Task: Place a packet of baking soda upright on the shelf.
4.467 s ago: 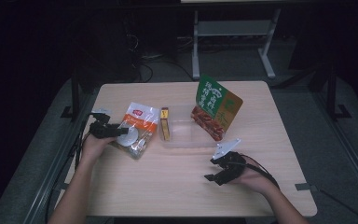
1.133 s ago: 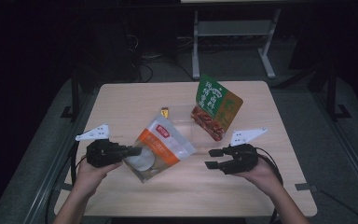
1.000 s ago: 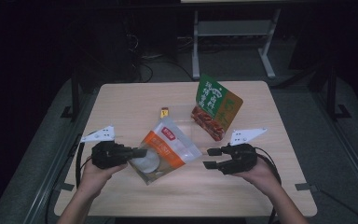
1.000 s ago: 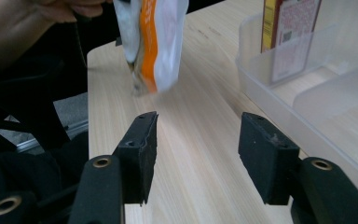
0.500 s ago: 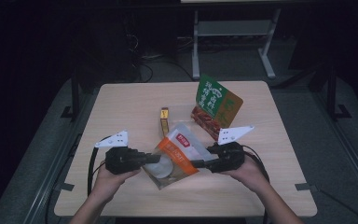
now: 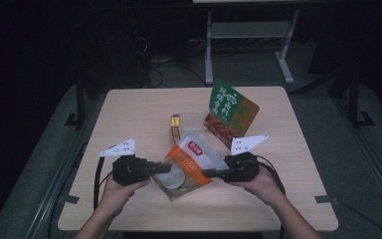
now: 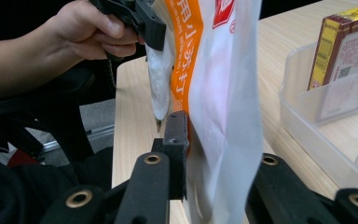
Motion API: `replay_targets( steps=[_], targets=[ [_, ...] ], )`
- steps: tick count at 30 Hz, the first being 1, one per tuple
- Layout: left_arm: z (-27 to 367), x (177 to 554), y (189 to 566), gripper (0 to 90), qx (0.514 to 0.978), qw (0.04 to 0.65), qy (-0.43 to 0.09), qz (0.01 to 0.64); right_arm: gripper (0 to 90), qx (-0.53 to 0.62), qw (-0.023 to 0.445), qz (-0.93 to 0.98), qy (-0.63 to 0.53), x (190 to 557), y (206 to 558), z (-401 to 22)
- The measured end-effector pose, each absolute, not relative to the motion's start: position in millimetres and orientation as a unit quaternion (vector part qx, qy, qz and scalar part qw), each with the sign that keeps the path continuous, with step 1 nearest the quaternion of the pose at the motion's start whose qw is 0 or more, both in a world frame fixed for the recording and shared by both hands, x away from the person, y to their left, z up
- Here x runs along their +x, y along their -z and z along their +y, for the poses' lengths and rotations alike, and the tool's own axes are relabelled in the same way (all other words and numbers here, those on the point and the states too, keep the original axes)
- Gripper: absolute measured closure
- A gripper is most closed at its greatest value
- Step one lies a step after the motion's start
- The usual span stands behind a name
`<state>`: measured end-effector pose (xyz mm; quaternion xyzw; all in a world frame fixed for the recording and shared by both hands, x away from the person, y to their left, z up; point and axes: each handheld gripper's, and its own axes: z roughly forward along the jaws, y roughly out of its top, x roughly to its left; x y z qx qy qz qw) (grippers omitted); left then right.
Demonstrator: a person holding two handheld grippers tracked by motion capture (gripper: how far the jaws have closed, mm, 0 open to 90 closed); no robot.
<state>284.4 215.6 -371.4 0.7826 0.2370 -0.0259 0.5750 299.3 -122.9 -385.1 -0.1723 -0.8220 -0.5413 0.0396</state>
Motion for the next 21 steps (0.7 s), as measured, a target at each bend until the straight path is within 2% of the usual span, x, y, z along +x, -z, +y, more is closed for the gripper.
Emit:
replay_targets(
  steps=[3,4,5,9,12,17,21],
  targets=[
    [215.9,285.5,372.9,89.7,0.781,0.577,0.028,0.239,84.4,-0.174,0.042,-0.821,0.542,299.0,385.5,-123.2],
    [215.9,285.5,372.9,89.7,0.781,0.577,0.028,0.239,84.4,-0.174,0.042,-0.821,0.542,299.0,385.5,-123.2],
    [216.0,286.4,373.9,89.7,0.778,0.578,0.03,0.243,89.2,-0.175,0.039,-0.82,0.544,298.3,384.9,-123.2],
    [214.7,287.2,375.8,89.5,0.782,0.573,0.025,0.244,89.9,-0.162,0.024,-0.825,0.541,295.4,384.4,-122.7],
    [213.0,288.5,377.3,89.3,0.788,0.566,0.018,0.24,90.0,-0.159,0.049,-0.817,0.552,296.1,382.7,-124.4],
    [209.7,296.4,384.0,88.1,0.794,0.558,0.026,0.239,90.0,-0.15,0.05,-0.816,0.557,295.1,376.8,-125.7],
    [205.6,300.9,388.0,78.3,0.815,0.527,-0.001,0.241,90.0,-0.138,0.044,-0.817,0.558,294.4,372.1,-124.7]
  ],
)
